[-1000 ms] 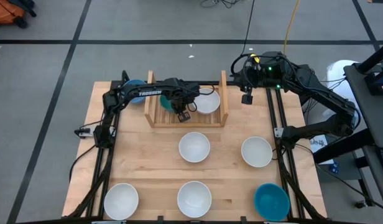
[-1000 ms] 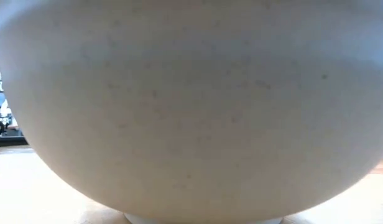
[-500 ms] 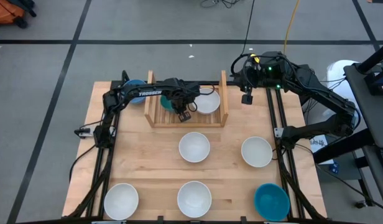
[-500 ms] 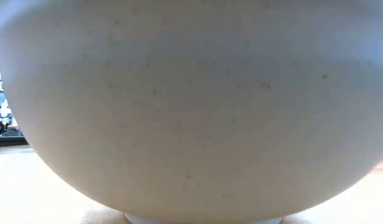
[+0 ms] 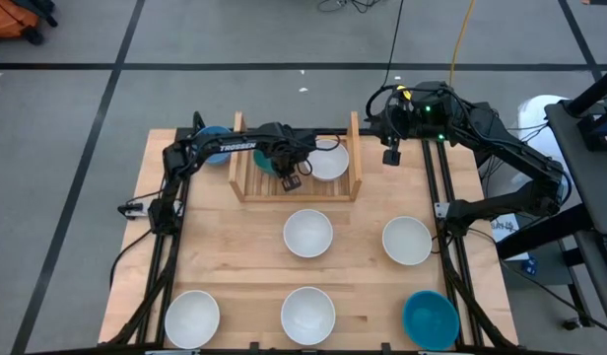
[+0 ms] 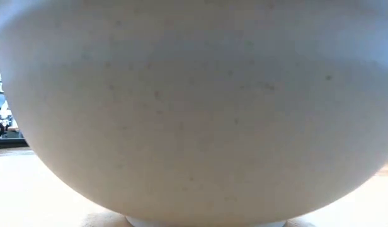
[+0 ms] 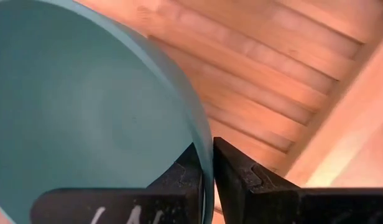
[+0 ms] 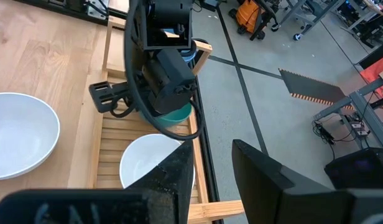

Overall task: Place and stack bowls onto a shelf
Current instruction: Put the green bowl on the shelf

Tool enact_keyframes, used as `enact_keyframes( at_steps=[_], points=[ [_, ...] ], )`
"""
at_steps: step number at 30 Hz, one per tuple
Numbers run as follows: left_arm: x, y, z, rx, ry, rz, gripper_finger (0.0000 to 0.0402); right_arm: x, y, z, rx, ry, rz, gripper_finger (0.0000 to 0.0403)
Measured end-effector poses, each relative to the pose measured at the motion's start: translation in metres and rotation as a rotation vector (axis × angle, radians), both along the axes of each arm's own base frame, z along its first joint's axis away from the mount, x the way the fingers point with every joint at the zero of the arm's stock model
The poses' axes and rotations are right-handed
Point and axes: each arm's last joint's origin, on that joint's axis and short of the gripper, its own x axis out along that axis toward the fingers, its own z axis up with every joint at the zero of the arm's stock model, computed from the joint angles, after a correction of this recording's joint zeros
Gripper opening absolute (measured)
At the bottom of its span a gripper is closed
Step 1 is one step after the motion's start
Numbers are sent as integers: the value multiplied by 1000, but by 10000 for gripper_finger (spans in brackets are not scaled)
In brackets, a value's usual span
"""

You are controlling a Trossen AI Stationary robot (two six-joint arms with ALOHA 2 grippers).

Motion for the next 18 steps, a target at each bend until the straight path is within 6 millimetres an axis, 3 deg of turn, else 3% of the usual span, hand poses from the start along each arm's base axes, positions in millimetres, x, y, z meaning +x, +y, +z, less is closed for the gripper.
enact_keyframes(
  at_steps=[18],
  points=[
    [-5, -5, 3, -19, 44, -19, 35, 0, 0, 0, -21, 9, 13, 105]
  ],
)
